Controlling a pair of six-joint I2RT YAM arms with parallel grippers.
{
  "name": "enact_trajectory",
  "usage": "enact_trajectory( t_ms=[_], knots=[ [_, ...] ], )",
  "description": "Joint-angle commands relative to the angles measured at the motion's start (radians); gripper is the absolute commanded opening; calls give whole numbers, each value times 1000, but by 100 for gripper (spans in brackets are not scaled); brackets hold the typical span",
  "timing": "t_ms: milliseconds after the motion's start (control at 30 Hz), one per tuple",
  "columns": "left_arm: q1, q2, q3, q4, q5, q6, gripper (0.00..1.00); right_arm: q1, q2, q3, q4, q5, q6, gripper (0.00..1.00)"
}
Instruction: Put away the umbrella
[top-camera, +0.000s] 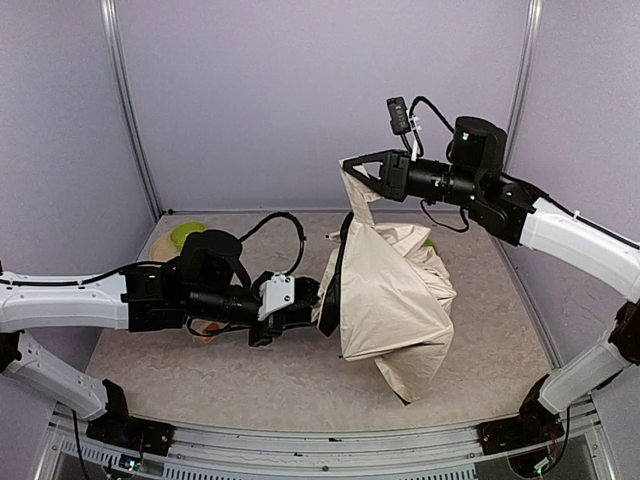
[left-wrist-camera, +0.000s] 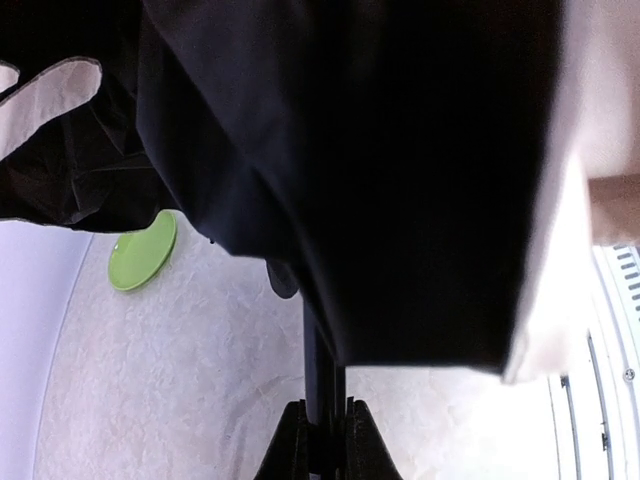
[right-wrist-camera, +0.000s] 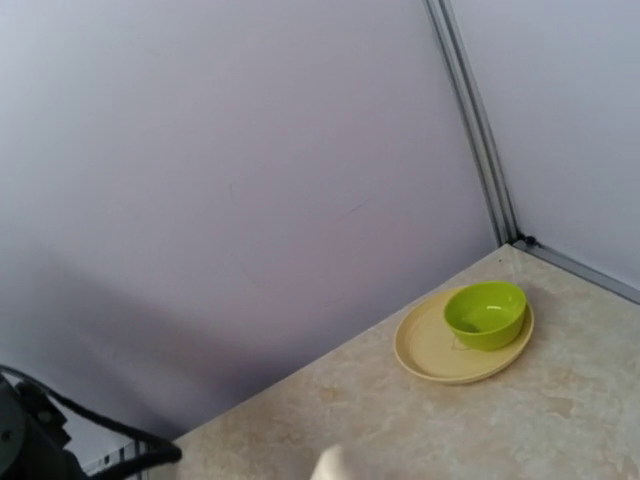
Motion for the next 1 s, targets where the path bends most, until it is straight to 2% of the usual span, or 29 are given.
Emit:
enact_trajectory(
  t_ms=[0,267,433,533,667,767,900,967],
  knots=[
    [-9,-15,-1,91,-11,41,0,-13,-43,-1,76,-35,2,11],
    [-62,4,-35,107,-179,112,0,-10,-107,-4,113,-138,-84,6],
    [-84,9,-32,118,-181,122,0,-6,-124,-14,110,-135,-124,5],
    [-99,15,-20,107,-164,127,0,-6,-127,-11,86,-58,-138,1],
    [-137,15,9,77,-101,132,0,-25,-104,13,1,176,-185,0],
    [-161,-5,20,78,-42,128,0,-90,-57,16,-53,296,-212,0],
    [-147,-96,-24,178,78,74,0,-157,16,-9,-125,336,-226,0],
    [-101,-157,-59,258,145,5,0,-170,37,-43,-146,312,-245,0]
  ],
)
